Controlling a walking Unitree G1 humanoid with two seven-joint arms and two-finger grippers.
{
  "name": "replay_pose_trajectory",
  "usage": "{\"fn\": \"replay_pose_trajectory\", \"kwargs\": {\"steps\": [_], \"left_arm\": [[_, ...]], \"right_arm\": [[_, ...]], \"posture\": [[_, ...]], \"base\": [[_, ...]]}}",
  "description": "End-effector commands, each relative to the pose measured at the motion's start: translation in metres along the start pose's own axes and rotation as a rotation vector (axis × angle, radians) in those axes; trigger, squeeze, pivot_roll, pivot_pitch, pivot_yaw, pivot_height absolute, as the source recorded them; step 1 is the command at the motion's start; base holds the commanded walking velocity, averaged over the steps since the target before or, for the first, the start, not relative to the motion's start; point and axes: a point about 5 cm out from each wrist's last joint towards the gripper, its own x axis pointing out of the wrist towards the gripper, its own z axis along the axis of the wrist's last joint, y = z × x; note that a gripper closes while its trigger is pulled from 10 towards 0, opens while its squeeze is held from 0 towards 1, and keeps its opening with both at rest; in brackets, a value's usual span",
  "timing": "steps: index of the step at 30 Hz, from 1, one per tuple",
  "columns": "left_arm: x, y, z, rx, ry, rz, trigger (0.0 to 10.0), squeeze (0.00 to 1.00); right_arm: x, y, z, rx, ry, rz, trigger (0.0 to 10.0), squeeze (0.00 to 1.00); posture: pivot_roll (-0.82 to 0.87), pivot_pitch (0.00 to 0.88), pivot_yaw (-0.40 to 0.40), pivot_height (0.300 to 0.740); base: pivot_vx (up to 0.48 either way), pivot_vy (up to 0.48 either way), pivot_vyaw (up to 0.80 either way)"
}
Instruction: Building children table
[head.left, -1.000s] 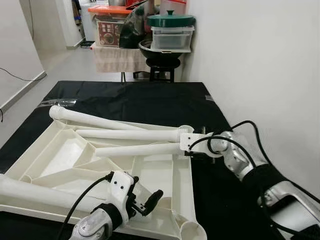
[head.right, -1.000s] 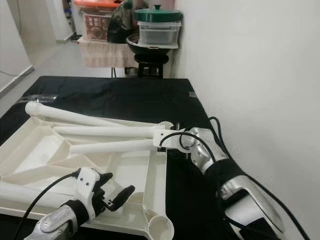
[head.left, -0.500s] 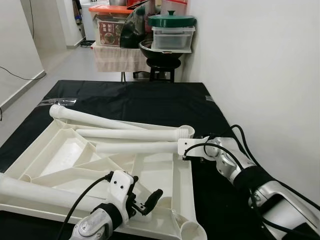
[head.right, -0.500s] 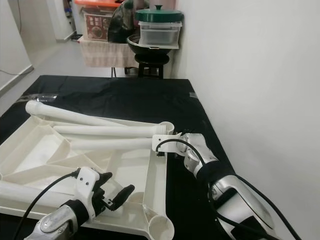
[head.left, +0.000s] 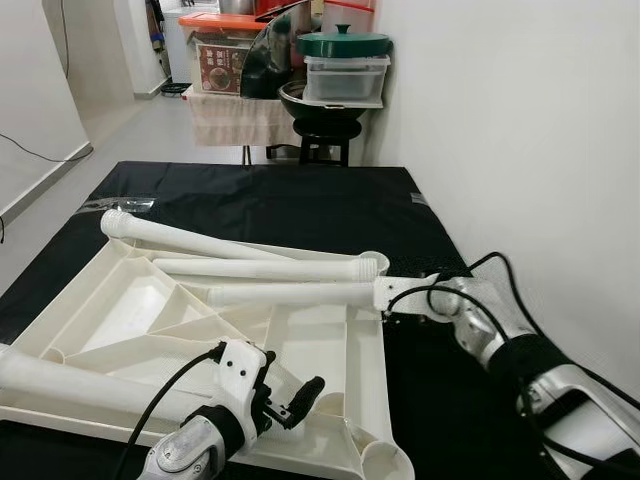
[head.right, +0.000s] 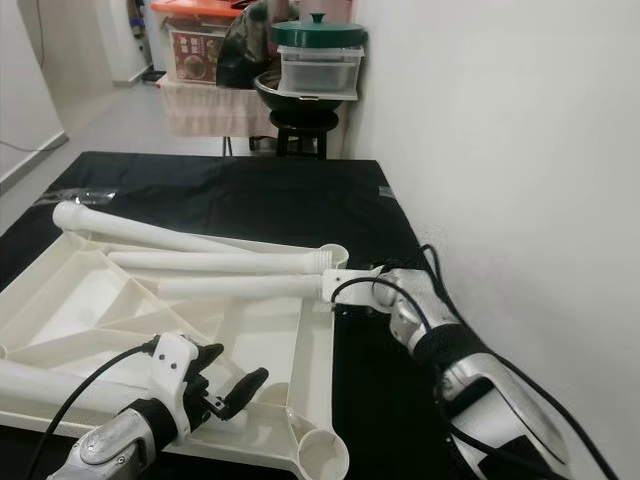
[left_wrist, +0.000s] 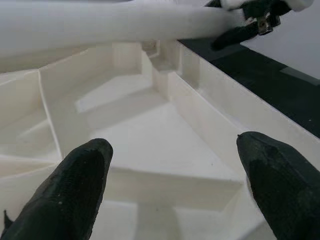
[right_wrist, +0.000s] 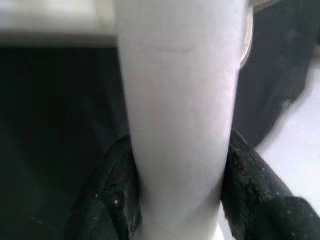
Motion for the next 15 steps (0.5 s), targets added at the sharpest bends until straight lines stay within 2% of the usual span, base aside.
{"fn": "replay_pose_trajectory", "kwargs": {"steps": [1,2,3,4,7,8,9,10,11,12,13,15], "left_arm": [[0.001,0.003,0.001,-0.003,0.0,0.007,10.0,0.0],[0.002,0.005,0.004,0.002,-0.008,0.007,10.0,0.0],[0.002,0.005,0.004,0.002,-0.008,0.007,10.0,0.0],[0.004,0.006,0.006,0.007,-0.017,0.004,10.0,0.0],[0.006,0.006,0.008,0.009,-0.025,0.002,10.0,0.0],[0.008,0.007,0.011,0.017,-0.036,0.011,10.0,0.0],[0.008,0.007,0.011,0.017,-0.036,0.011,10.0,0.0],[0.01,0.008,0.013,0.02,-0.045,0.023,10.0,0.0],[0.01,0.008,0.013,0.02,-0.045,0.023,10.0,0.0],[0.012,0.01,0.015,0.03,-0.048,0.048,10.0,0.0],[0.012,0.01,0.015,0.03,-0.048,0.048,10.0,0.0],[0.015,0.015,0.018,0.045,-0.048,0.084,10.0,0.0]], "right_arm": [[-0.009,-0.01,0.007,0.071,-0.111,0.008,0.0,0.0],[-0.019,-0.017,0.006,0.139,-0.193,0.019,0.0,0.0],[-0.019,-0.017,0.006,0.139,-0.193,0.019,0.0,0.0],[-0.028,-0.025,0.004,0.178,-0.263,0.018,0.0,0.0],[-0.036,-0.031,0.003,0.229,-0.328,0.012,0.0,0.0],[-0.044,-0.038,0.008,0.321,-0.439,-0.005,2.2,0.0],[-0.044,-0.038,0.008,0.321,-0.439,-0.005,2.2,0.0],[-0.05,-0.044,0.013,0.406,-0.533,-0.019,10.0,0.0],[-0.05,-0.044,0.013,0.406,-0.533,-0.019,10.0,0.0],[-0.056,-0.048,0.021,0.488,-0.643,-0.035,10.0,0.0],[-0.056,-0.048,0.021,0.488,-0.643,-0.035,10.0,0.0],[-0.061,-0.051,0.031,0.613,-0.785,-0.06,10.0,0.0]], "posture": [[0.0,0.0,-0.059,0.74],[-0.01,0.0,-0.055,0.74],[-0.01,0.0,-0.055,0.74],[-0.01,0.0,-0.05,0.74],[-0.01,0.0,-0.048,0.74],[-0.01,0.0,-0.044,0.74],[-0.01,0.0,-0.044,0.74],[0.0,0.0,-0.041,0.74],[0.0,0.0,-0.041,0.74],[0.0,0.0,-0.039,0.74],[0.0,0.0,-0.039,0.74],[0.0,0.0,-0.032,0.74]], "base": [[0.0,0.0,0.0],[0.0,0.0,0.0],[0.0,0.0,0.0],[0.0,0.0,0.0],[0.0,0.0,0.0],[0.0,0.0,0.0],[0.0,0.0,0.0],[0.0,0.0,0.0],[0.0,0.0,0.0],[0.0,0.0,0.0],[0.0,0.0,0.0],[0.0,0.0,0.0]]}}
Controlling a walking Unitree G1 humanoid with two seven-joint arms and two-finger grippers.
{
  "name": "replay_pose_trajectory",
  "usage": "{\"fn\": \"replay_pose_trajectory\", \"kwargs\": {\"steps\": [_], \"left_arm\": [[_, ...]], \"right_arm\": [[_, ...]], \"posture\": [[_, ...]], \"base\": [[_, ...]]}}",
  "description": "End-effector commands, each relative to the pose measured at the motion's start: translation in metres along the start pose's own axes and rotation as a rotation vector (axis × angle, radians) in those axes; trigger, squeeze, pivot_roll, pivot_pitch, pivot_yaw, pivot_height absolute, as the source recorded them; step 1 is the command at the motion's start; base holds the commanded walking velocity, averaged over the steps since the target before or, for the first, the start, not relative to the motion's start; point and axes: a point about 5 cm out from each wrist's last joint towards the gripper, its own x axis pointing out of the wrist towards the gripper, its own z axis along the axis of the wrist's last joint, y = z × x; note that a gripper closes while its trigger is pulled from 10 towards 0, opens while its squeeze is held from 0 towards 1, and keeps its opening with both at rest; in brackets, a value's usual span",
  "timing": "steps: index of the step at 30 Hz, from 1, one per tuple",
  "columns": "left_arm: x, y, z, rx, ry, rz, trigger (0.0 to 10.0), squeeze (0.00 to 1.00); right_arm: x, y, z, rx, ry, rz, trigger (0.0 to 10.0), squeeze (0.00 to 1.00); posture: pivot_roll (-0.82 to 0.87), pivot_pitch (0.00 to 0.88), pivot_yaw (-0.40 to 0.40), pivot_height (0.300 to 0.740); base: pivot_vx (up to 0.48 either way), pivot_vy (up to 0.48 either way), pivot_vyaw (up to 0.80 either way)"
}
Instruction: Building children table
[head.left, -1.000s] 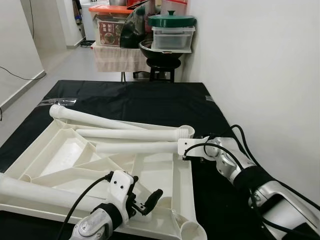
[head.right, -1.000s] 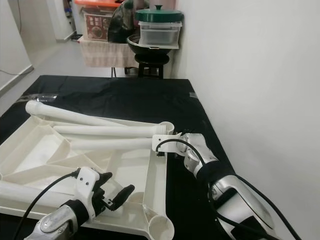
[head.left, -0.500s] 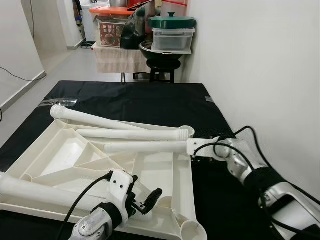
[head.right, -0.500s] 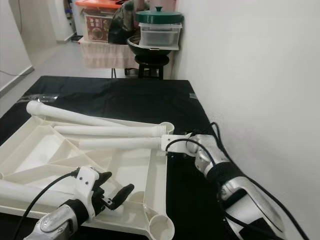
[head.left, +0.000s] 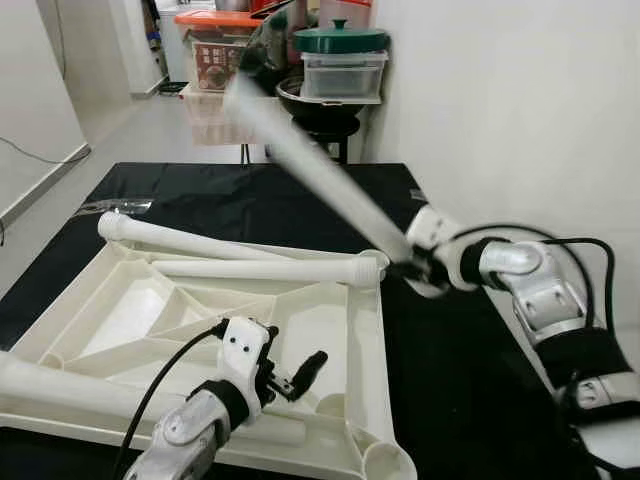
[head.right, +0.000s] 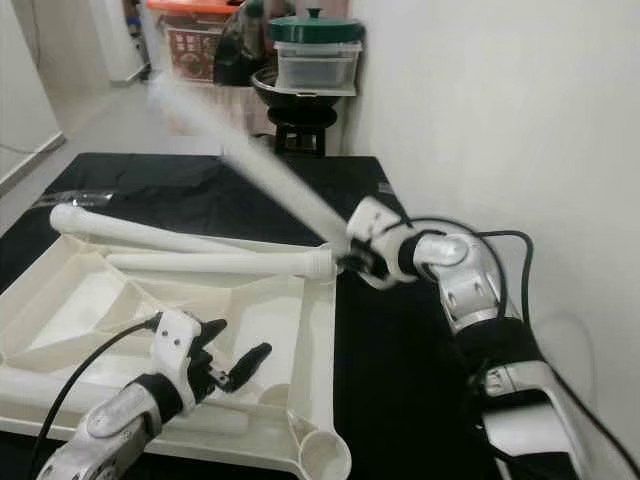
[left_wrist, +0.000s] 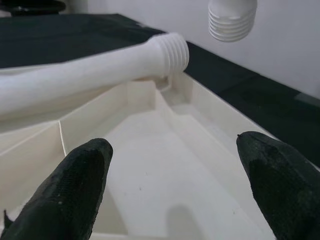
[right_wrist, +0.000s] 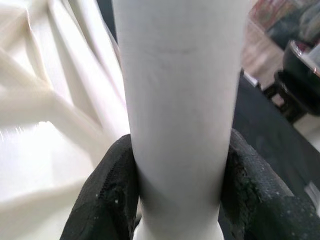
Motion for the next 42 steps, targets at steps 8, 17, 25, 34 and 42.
{"fn": "replay_pose_trajectory", "kwargs": {"steps": [8,17,25,34,42], "left_arm": [[0.01,0.012,0.017,0.039,-0.037,0.041,10.0,0.0],[0.01,0.018,0.108,0.075,-0.365,-0.079,10.0,0.26],[0.01,0.017,0.135,0.111,-0.457,-0.088,10.0,1.0],[0.015,0.019,0.166,0.077,-0.574,-0.097,10.0,0.0],[0.023,0.015,0.18,0.063,-0.631,-0.135,10.0,0.0]], "right_arm": [[0.007,0.011,0.013,0.236,-0.225,-0.046,10.0,0.0],[0.026,0.015,-0.008,0.107,-0.044,-0.228,10.0,0.0],[0.033,0.034,-0.003,0.053,-0.057,-0.142,10.0,0.0],[0.031,0.083,0.006,-0.037,-0.146,0.175,10.0,0.0],[0.032,0.101,0.011,-0.057,-0.171,0.263,10.0,0.0]], "posture": [[-0.01,0.0,-0.025,0.74],[0.0,0.0,-0.023,0.74],[0.0,0.0,-0.022,0.74],[-0.01,0.0,-0.017,0.74],[-0.02,0.0,-0.014,0.74]], "base": [[0.0,0.0,0.0],[0.0,0.0,0.0],[0.0,0.0,0.0],[0.0,0.0,0.0],[0.0,0.0,0.0]]}}
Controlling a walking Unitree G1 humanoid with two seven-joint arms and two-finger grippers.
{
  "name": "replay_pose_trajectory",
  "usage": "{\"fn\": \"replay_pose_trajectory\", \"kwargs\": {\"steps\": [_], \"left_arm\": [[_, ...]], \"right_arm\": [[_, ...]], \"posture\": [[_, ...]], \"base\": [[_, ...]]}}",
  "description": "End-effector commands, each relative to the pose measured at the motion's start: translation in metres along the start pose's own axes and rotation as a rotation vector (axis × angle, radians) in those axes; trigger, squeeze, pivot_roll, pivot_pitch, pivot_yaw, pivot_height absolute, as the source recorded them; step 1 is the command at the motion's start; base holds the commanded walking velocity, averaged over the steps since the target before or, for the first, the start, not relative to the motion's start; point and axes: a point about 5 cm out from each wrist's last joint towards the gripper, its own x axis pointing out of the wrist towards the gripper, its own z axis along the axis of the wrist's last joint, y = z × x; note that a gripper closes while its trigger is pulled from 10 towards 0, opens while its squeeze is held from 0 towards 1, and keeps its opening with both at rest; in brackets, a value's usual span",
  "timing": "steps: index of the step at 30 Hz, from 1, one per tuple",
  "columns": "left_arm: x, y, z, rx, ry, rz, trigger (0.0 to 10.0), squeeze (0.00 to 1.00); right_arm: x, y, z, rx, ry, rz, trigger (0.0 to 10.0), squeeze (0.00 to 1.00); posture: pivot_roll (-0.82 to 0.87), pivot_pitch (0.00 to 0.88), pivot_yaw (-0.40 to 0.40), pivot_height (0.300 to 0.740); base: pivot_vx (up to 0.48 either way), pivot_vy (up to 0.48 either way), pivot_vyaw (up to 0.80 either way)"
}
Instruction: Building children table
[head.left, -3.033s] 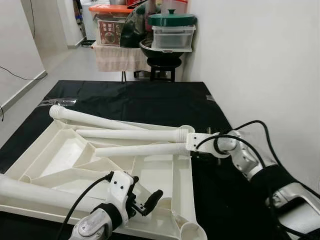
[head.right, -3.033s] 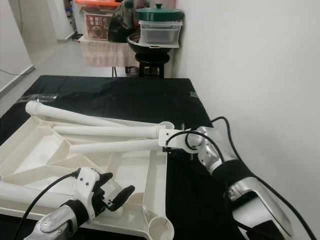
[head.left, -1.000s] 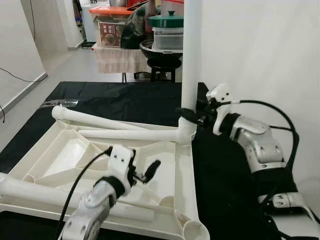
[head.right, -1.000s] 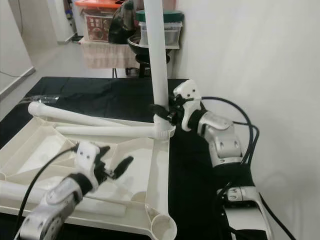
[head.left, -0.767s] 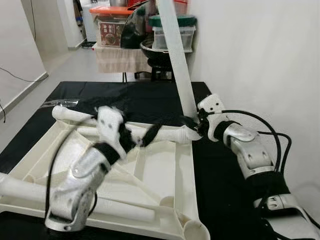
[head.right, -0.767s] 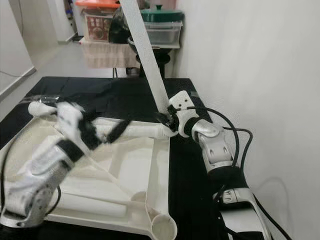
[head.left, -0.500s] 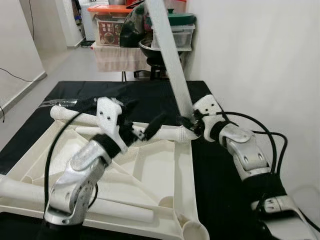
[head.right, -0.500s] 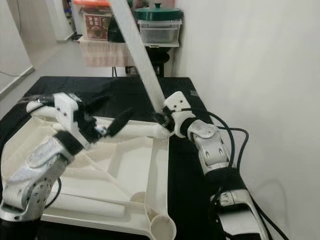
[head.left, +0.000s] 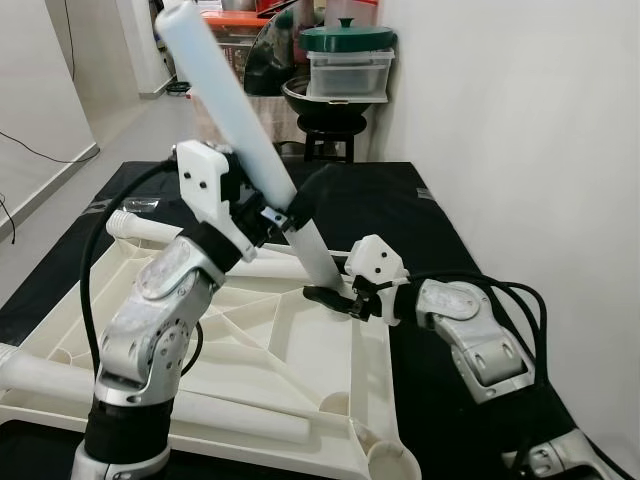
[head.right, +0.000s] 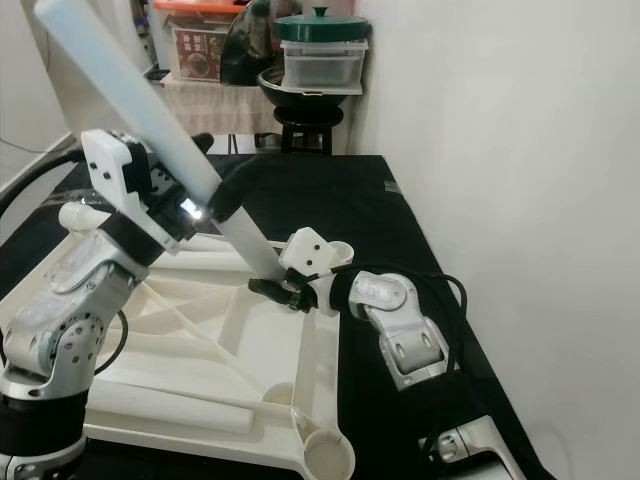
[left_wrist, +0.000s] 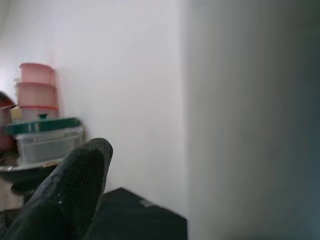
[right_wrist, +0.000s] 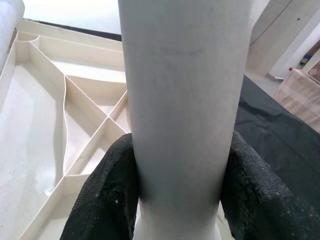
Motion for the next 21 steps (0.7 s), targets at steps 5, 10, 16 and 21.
{"fn": "replay_pose_trajectory", "kwargs": {"steps": [5,10,16,21], "left_arm": [[0.009,-0.004,0.002,-0.036,-0.034,-0.023,0.0,0.0],[0.01,-0.007,0.0,-0.048,-0.033,-0.029,0.0,0.0],[0.01,-0.008,-0.001,-0.052,-0.034,-0.03,0.0,0.0],[0.011,-0.009,-0.001,-0.061,-0.036,-0.054,0.0,0.0]], "right_arm": [[0.005,0.01,0.006,-0.017,-0.027,0.033,10.0,0.0],[0.01,0.003,0.005,0.007,-0.019,-0.047,10.0,0.0],[0.017,-0.003,0.004,0.02,-0.005,-0.127,10.0,0.0],[0.023,-0.005,0.006,0.063,-0.016,-0.169,10.0,1.0]], "posture": [[-0.02,0.0,-0.011,0.74],[-0.02,0.0,-0.013,0.74],[-0.01,0.0,-0.014,0.74],[-0.01,0.0,-0.017,0.74]], "base": [[0.0,0.0,0.0],[0.0,0.0,0.0],[0.0,0.0,0.0],[0.0,0.0,0.0]]}}
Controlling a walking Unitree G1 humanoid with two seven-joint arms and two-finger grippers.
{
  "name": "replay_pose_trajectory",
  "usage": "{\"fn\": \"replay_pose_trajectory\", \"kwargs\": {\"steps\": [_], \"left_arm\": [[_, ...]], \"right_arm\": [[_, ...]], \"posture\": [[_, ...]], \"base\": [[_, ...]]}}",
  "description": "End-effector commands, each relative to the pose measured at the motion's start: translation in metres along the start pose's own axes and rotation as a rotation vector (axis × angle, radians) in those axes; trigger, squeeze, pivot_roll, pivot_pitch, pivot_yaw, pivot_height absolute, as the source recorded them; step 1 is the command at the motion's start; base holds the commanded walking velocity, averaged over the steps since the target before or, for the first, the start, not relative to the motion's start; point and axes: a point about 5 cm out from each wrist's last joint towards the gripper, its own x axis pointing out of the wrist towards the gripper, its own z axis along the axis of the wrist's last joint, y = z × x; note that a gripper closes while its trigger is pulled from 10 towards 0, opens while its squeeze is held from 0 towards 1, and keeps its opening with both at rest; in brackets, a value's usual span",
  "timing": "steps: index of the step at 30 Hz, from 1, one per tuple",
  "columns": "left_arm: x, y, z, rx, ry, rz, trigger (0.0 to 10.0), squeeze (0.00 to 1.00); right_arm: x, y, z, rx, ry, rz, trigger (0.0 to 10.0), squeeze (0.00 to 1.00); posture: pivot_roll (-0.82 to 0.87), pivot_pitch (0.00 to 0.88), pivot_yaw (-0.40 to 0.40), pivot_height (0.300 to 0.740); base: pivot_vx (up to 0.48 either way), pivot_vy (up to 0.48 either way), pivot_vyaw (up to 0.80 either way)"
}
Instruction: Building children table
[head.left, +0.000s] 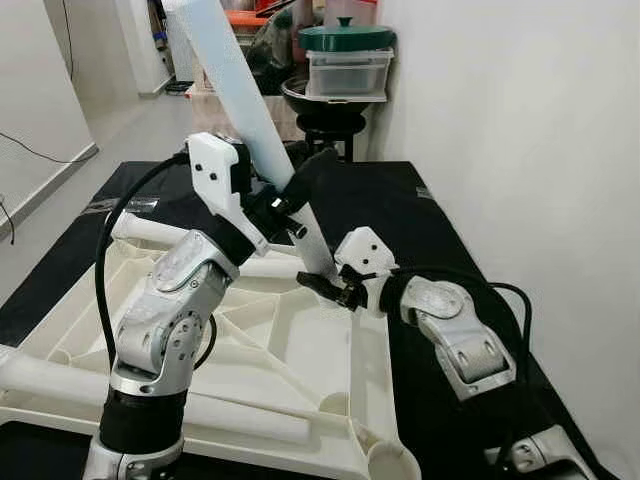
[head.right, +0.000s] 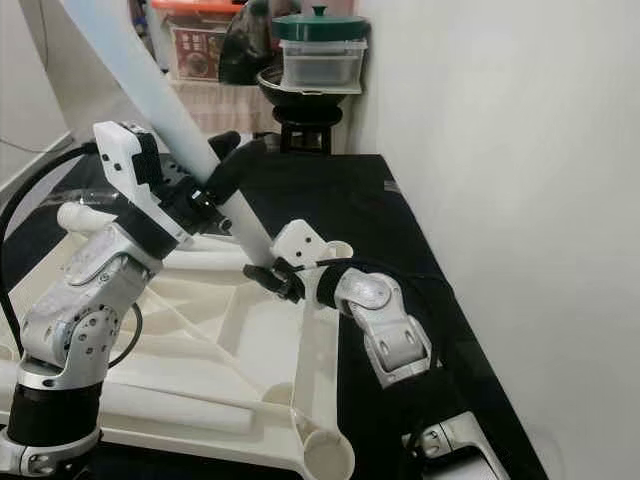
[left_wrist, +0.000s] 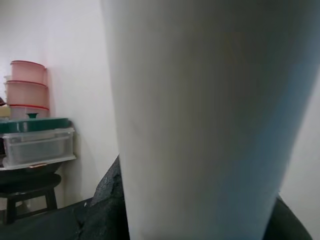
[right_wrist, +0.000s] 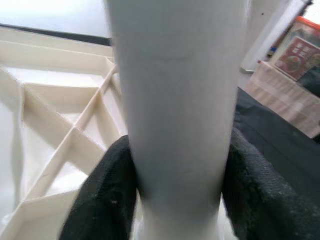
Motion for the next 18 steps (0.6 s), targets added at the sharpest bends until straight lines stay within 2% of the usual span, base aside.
{"fn": "replay_pose_trajectory", "kwargs": {"steps": [1,7,8,9,10,11,13,14,15,18], "left_arm": [[0.004,-0.006,0.003,-0.021,-0.024,-0.053,0.0,0.0],[0.007,-0.016,0.002,-0.057,-0.013,-0.159,0.0,0.0],[0.008,-0.018,0.001,-0.063,-0.012,-0.171,0.0,0.0],[0.008,-0.019,0.001,-0.065,-0.012,-0.176,0.0,0.0],[0.008,-0.019,0.001,-0.065,-0.012,-0.176,0.0,0.0],[0.009,-0.019,0.001,-0.066,-0.013,-0.176,0.0,0.0],[0.009,-0.02,0.001,-0.068,-0.014,-0.177,0.0,0.0],[0.01,-0.02,0.001,-0.069,-0.017,-0.179,0.0,0.0],[0.01,-0.021,0.001,-0.071,-0.019,-0.181,0.0,0.0],[0.01,-0.021,0.001,-0.075,-0.022,-0.184,0.0,0.0]], "right_arm": [[0.005,0.001,0.005,0.028,-0.021,-0.011,10.0,1.0],[0.016,0.007,0.011,0.009,-0.045,-0.027,10.0,1.0],[0.019,0.01,0.012,0.001,-0.048,-0.02,10.0,0.93],[0.021,0.012,0.013,-0.004,-0.048,-0.014,10.0,0.2],[0.021,0.012,0.013,-0.004,-0.048,-0.014,10.0,0.2],[0.023,0.014,0.014,-0.01,-0.047,-0.006,10.0,0.0],[0.025,0.015,0.014,-0.018,-0.044,-0.003,10.0,0.0],[0.027,0.017,0.015,-0.013,-0.049,0.001,8.6,0.0],[0.028,0.017,0.016,-0.004,-0.057,-0.003,0.0,0.0],[0.029,0.018,0.018,0.014,-0.071,-0.005,0.0,0.0]], "posture": [[-0.01,0.0,-0.017,0.74],[-0.01,0.0,-0.016,0.74],[-0.01,0.0,-0.015,0.74],[-0.01,0.0,-0.014,0.74],[-0.01,0.0,-0.014,0.74],[-0.01,0.0,-0.014,0.74],[-0.01,0.0,-0.014,0.74],[-0.01,0.0,-0.015,0.74],[-0.01,0.0,-0.015,0.74],[-0.01,0.0,-0.015,0.74]], "base": [[0.0,0.0,0.0],[0.0,0.0,0.0],[0.0,0.0,0.0],[0.0,0.0,0.0],[0.0,0.0,0.0],[0.0,0.0,0.0],[0.0,0.0,0.0],[0.0,0.0,0.0],[0.0,0.0,0.0],[0.0,0.0,0.0]]}}
